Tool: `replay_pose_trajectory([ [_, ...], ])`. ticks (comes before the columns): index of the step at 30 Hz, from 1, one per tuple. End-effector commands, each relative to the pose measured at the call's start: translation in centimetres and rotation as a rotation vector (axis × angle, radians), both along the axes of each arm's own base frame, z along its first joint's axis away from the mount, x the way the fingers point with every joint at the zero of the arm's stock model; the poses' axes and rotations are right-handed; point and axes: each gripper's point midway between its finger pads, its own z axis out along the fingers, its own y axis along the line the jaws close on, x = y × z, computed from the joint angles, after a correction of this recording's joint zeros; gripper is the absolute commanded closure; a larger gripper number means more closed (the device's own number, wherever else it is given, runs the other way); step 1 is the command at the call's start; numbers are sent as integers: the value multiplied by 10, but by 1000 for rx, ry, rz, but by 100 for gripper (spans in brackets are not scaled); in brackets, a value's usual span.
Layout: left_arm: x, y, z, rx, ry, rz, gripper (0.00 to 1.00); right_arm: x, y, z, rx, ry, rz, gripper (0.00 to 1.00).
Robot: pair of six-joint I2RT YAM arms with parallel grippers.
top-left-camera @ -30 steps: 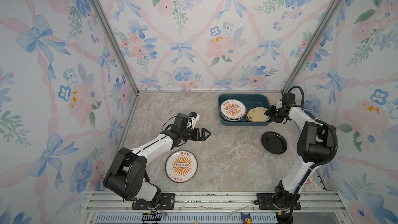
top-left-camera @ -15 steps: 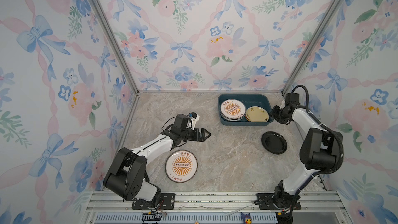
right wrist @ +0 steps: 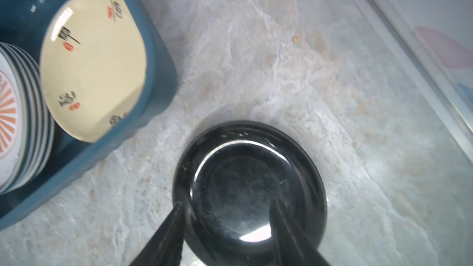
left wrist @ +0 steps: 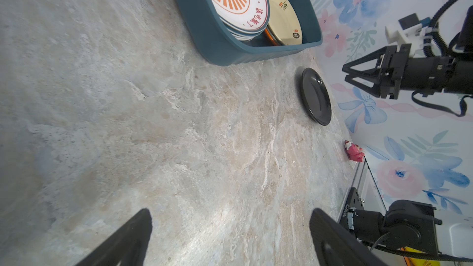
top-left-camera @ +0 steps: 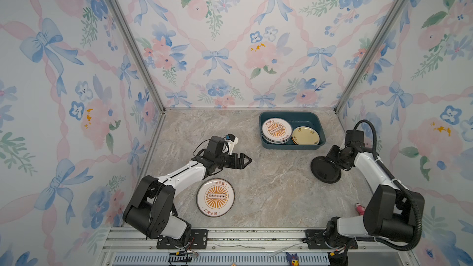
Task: Place the plates into the plastic bin on the countertop
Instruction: Place the plate in the plastic bin, then pick up the plate from the middle-right of the table.
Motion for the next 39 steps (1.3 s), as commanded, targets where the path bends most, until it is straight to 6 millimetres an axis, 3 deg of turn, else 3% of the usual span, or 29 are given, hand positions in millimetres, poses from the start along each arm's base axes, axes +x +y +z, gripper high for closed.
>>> replay_pose_trajectory([
  [1,-4,-5,10,-34,-21,-22,2,-19,6,-2,59,-36,-46,48],
  [7,-4,-7,11,-40,-17,-30,2,-53,20,-10,123,-81,-110,48],
  [14,-5,-9,13,-43,-20,-35,2,-70,41,-35,266,-72,-177,49],
  [20,-6,-8,11,-39,-18,-34,2,-87,40,-41,243,-35,-188,49],
  [26,-5,-11,10,-44,-19,-40,2,-93,36,-49,253,-21,-209,49],
  [32,-5,-10,9,-43,-19,-39,2,-90,32,-66,331,-31,-257,49],
  [39,-4,-9,8,-40,-19,-35,2,-87,21,-71,335,-52,-298,49],
])
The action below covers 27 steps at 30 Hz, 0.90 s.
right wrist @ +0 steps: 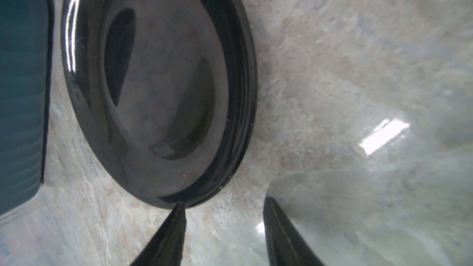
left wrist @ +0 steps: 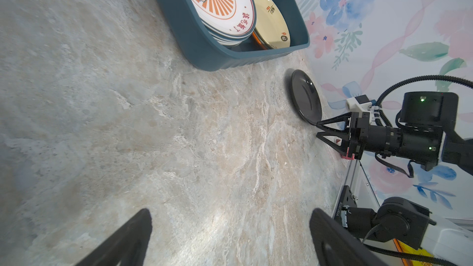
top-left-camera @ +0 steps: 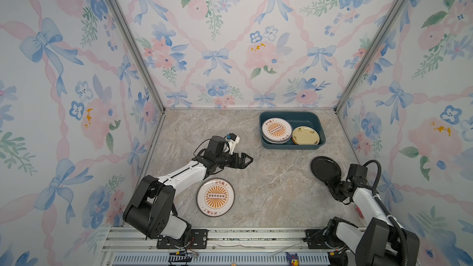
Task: Place the plates into the plastic bin on the countertop
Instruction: Pick up the plate from the middle-right of the table.
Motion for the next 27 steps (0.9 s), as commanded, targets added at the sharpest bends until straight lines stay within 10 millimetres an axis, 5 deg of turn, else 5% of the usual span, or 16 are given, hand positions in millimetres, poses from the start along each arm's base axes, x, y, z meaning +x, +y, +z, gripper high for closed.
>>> replay_pose_trajectory([
  [1,-4,-3,0,-13,6,-14,2,6,-5,-2,10,-25,-24,49],
  [15,0,-4,-11,1,30,-16,2,17,-13,-31,67,-37,-72,55],
  [27,3,-8,-16,5,45,-24,2,18,-15,-28,41,-44,-52,91],
])
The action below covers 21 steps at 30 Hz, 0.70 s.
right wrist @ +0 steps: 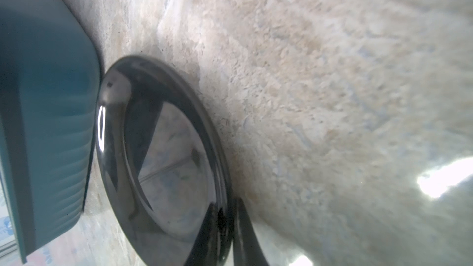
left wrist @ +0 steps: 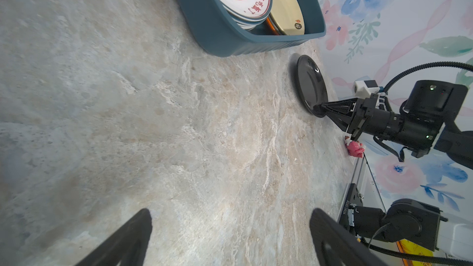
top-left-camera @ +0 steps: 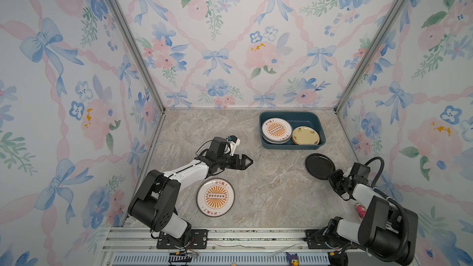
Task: Place the plates into the plastic bin on the countertop
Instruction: Pick up the plate from the middle-right of the table.
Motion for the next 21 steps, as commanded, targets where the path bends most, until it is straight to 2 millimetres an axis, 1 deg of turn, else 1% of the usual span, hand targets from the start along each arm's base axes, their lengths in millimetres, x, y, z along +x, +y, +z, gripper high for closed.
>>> replay_pose_trajectory([
  [1,2,-7,7,-23,-9,-22,2,-23,5,-19,14,102,-5,93],
  [7,2,-9,8,-29,-6,-29,2,-23,8,-9,12,86,21,100],
  [11,-1,-13,9,-38,-8,-46,2,-24,16,0,-6,80,91,100],
  [17,-9,-27,8,-48,-5,-93,4,-24,34,12,-32,69,190,100],
  [21,-15,-36,6,-49,-3,-121,4,-16,57,23,-30,27,290,100],
])
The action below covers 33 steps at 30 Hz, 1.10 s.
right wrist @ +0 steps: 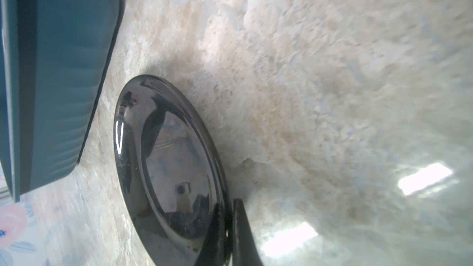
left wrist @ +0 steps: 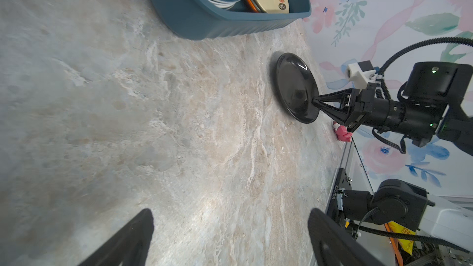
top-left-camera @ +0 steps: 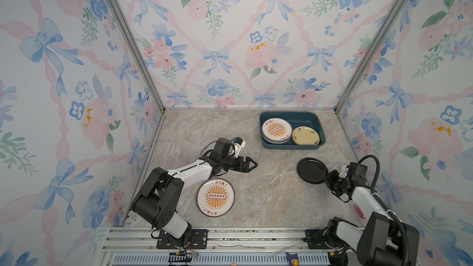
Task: Place the plates into the plastic bin on the countertop
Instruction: Pick up the plate from the middle-right of the table.
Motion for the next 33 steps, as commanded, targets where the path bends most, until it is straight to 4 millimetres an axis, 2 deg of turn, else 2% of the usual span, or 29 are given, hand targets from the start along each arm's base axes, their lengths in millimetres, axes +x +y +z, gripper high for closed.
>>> replay_pose_trajectory([
  [1,-1,-12,6,-24,-14,-33,5,1,23,9,4,1,114,100],
  [8,-10,-21,7,-66,-8,-76,5,21,71,31,23,-103,285,100],
  [19,-19,-30,2,-89,3,-110,7,44,124,60,129,-218,420,100],
  [25,-19,-33,4,-105,-5,-123,9,47,152,69,155,-225,524,100],
  [33,-16,-37,-2,-111,10,-128,16,49,186,77,201,-244,614,100],
])
